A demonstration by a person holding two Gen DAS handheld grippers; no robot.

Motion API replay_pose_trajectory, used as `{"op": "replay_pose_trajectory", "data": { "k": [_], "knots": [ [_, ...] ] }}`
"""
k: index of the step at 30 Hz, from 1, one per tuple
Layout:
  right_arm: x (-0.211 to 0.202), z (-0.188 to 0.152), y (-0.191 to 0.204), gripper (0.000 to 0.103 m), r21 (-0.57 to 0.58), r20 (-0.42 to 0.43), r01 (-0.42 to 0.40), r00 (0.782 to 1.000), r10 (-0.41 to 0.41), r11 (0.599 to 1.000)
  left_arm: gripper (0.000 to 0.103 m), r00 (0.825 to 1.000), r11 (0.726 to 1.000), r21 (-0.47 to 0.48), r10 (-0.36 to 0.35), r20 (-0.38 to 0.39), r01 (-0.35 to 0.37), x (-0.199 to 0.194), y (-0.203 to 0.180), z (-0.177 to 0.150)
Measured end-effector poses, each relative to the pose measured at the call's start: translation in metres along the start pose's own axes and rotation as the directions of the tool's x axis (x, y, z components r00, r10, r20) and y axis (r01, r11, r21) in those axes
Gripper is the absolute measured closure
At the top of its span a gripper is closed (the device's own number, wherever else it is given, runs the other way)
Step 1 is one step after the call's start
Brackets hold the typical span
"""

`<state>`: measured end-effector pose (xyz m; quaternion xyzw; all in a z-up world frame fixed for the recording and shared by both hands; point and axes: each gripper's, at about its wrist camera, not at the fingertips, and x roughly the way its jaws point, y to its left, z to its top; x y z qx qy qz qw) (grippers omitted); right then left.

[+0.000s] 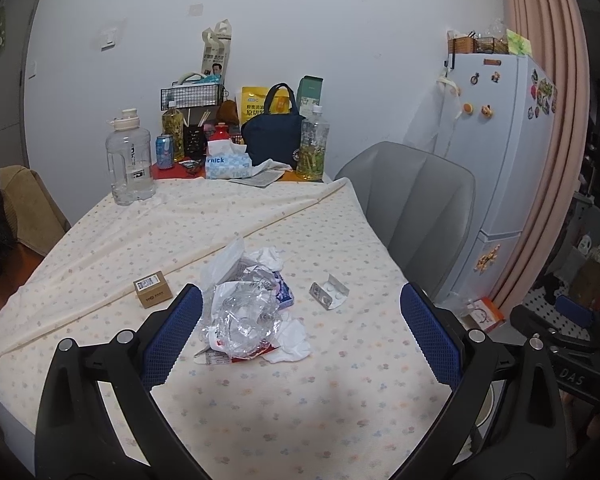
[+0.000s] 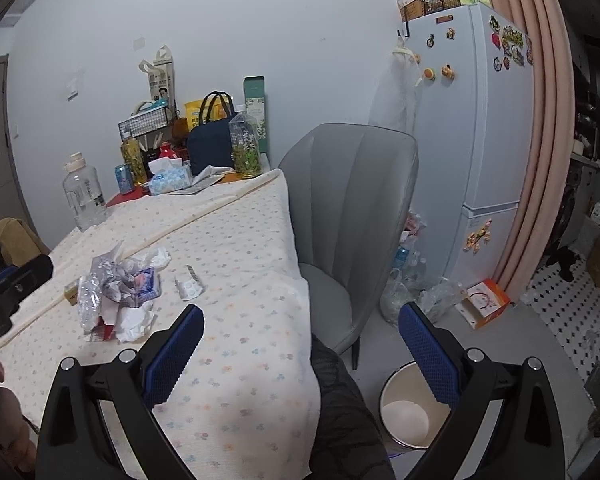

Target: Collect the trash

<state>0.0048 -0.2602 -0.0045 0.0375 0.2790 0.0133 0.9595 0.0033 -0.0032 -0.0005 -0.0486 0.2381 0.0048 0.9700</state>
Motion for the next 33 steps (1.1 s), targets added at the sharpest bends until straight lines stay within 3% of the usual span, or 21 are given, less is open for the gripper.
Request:
{"op": "replay_pose_trajectory", "data": {
  "k": [33],
  "knots": [
    [-0.0010, 0.0017, -0.0065, 0.007, 0.007, 0.010, -0.012, 1.000, 0.012, 1.000, 0.005, 1.000, 1.000, -0.015, -0.007, 0.020, 0.008, -0.0053, 0.0016, 0.0042]
  ]
}}
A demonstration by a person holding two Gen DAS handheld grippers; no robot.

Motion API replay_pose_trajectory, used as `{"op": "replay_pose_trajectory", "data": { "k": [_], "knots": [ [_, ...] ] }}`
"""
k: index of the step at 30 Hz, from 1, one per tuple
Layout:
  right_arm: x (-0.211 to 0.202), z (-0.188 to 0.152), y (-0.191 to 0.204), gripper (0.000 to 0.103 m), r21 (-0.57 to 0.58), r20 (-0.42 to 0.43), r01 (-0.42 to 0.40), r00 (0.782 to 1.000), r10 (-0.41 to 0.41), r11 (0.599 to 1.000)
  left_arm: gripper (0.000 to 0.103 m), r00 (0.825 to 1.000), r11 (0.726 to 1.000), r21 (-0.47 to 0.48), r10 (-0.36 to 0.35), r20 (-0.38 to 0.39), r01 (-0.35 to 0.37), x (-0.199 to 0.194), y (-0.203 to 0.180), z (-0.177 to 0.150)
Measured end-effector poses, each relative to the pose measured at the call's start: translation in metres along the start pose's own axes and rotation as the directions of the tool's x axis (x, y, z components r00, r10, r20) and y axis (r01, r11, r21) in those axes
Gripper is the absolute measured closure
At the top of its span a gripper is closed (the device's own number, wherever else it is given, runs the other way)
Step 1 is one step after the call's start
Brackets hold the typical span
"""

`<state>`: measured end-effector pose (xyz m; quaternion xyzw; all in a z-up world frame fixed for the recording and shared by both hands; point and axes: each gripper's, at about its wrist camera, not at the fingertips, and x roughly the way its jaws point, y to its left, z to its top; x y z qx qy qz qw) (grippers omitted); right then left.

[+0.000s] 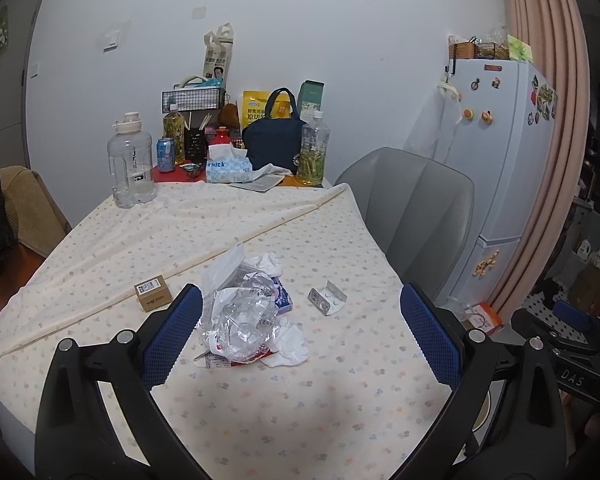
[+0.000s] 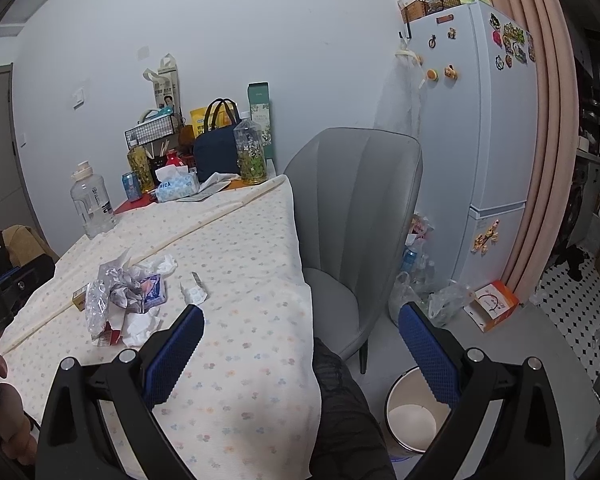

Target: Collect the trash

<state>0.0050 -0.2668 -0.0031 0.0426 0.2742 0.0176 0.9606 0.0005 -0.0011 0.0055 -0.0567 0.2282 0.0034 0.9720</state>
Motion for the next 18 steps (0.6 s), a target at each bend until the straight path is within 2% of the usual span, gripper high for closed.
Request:
{"op": "replay_pose_trajectory", "data": {
  "k": [9, 18],
  "knots": [
    [0.001, 0.001, 0.000, 0.007, -0.002, 0.006, -0.002, 1.000, 0.002, 1.000, 0.005, 1.000, 1.000, -0.001, -0.001, 0.000, 0.001, 0.000, 0.000, 0.000],
    [0.012, 0.000, 0.010, 0.007, -0.020, -0.005, -0.070, 0.998, 0.070, 0.997, 0.005, 1.000, 1.000, -0.023, 0.013, -0.014, -0.013, 0.005, 0.009, -0.004]
  ]
}}
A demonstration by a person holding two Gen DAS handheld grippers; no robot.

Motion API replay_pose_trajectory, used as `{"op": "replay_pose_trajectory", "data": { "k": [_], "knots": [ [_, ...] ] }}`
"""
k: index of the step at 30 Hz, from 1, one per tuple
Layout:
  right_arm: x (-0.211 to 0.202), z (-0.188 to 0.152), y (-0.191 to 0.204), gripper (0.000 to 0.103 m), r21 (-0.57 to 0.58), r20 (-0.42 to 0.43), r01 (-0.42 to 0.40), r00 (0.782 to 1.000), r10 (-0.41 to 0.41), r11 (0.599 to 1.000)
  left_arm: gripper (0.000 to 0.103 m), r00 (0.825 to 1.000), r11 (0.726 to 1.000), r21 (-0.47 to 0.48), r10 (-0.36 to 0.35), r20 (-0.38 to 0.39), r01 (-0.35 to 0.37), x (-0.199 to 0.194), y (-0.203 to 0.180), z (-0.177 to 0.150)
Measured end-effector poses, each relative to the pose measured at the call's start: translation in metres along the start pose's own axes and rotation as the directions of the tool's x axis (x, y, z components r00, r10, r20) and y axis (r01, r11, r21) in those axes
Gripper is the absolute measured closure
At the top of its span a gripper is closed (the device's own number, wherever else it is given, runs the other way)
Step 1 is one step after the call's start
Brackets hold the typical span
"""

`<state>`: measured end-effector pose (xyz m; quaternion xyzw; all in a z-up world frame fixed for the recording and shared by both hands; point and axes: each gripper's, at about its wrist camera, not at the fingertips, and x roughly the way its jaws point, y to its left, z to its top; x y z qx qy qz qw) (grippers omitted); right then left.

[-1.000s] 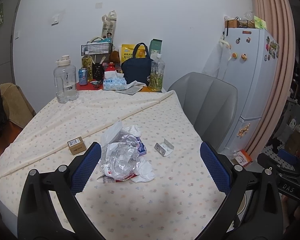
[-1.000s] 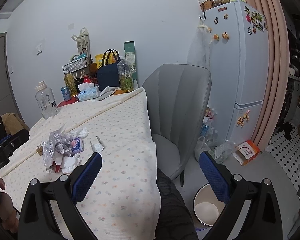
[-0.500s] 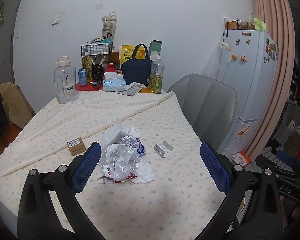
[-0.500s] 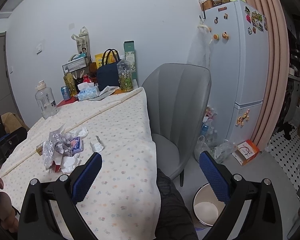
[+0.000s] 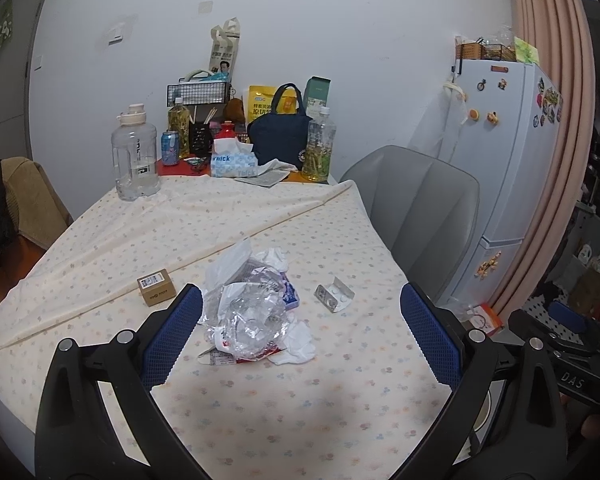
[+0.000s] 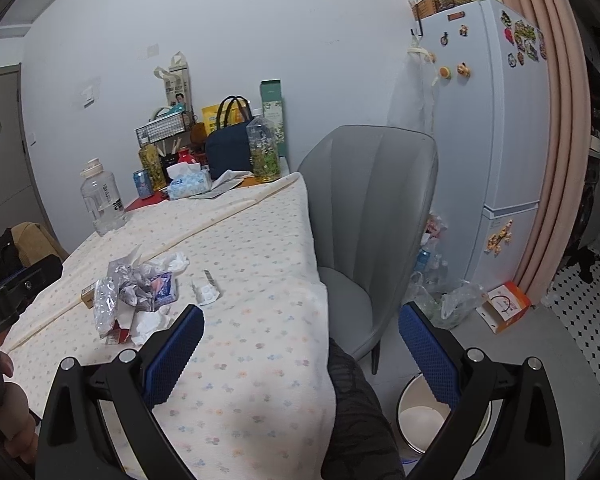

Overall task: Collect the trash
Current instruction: 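Close the left gripper on the crumpled plastic bottle while the right gripper approaches the foil blister pack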

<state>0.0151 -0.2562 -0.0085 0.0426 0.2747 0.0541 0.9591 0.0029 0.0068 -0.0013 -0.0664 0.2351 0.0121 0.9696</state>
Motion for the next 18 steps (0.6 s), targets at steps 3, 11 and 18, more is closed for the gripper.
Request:
{"op": "replay_pose_trajectory", "data": {
  "k": [3, 11, 18],
  "knots": [
    [0.007, 0.000, 0.012, 0.007, -0.027, -0.008, -0.030, 1.000, 0.030, 0.999, 0.005, 1.000, 1.000, -0.014, 0.016, -0.008, -0.016, 0.003, 0.010, -0.002],
    [0.032, 0.004, 0.056, 0.008, -0.100, -0.067, -0.147, 0.988, 0.140, 0.984, 0.005, 0.996, 0.993, -0.082, 0.082, -0.035, -0.084, 0.012, 0.055, -0.006],
    [0.059, 0.004, 0.091, 0.016, -0.146, -0.118, -0.226, 0.971, 0.210, 0.963, 0.005, 0.992, 0.984, -0.134, 0.108, -0.066, -0.116, 0.022, 0.087, -0.013]
  ]
}}
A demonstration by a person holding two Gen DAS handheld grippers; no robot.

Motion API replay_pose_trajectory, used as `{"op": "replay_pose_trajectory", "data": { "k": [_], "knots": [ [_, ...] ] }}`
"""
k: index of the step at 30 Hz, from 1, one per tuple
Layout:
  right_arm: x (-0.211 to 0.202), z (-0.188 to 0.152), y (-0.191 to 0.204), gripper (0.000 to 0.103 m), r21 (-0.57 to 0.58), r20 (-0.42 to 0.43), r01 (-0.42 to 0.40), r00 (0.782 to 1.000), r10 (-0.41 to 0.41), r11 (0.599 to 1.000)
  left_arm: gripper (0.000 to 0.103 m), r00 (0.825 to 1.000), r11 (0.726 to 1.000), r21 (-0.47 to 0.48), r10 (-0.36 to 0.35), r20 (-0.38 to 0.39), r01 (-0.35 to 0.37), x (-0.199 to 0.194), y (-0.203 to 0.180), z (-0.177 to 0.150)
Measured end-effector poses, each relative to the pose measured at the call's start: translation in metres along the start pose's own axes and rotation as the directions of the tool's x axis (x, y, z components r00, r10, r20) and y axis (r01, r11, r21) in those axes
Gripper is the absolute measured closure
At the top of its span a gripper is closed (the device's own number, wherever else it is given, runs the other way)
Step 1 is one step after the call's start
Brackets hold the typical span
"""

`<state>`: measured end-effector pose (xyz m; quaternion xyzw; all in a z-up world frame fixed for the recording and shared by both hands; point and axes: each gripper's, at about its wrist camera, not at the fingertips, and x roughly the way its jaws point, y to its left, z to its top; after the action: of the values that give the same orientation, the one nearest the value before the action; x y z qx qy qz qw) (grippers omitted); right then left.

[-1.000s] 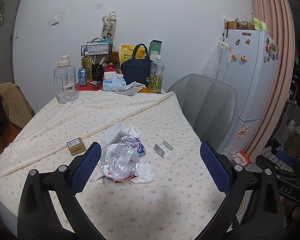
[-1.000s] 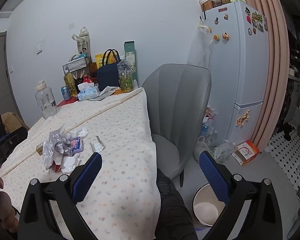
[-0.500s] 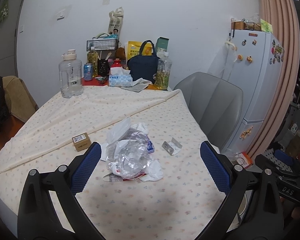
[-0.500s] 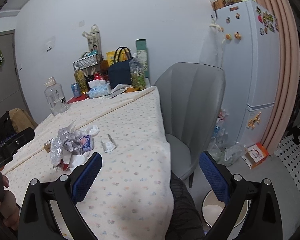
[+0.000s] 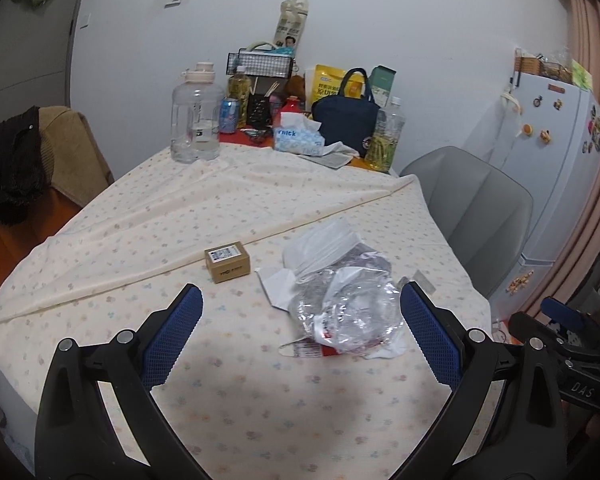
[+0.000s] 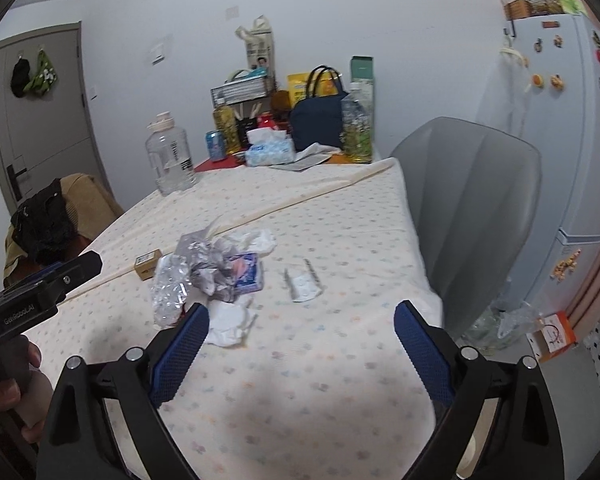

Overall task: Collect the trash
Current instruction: 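Close the left gripper on the crumpled plastic bottle while the right gripper approaches the foil blister pack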

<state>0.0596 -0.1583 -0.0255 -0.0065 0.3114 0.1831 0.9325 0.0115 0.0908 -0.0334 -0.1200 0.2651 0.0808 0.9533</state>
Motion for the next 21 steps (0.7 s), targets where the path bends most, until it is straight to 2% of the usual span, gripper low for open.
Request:
{"op": "replay_pose_trajectory", "data": {
  "k": [6, 12, 21],
  "knots": [
    [0.031, -0.004, 0.011, 0.031, -0.019, -0.075, -0.042, 0.996, 0.040, 0.999, 0.005, 1.000, 1.000, -0.006, -0.003, -0.026, 0.003, 0.013, 0.005, -0.002],
    [0.068, -0.003, 0.000, 0.043, -0.015, -0.136, -0.028, 0.990, 0.026, 0.999, 0.005, 0.998, 1.000, -0.005, -0.018, -0.061, 0.018, 0.033, -0.004, -0.004],
    [0.118, 0.004, -0.026, 0.045, 0.020, -0.206, -0.034, 0.978, 0.038, 0.999, 0.005, 0.996, 0.999, -0.028, -0.039, -0.086, 0.037, 0.059, -0.028, -0.005]
  ]
}}
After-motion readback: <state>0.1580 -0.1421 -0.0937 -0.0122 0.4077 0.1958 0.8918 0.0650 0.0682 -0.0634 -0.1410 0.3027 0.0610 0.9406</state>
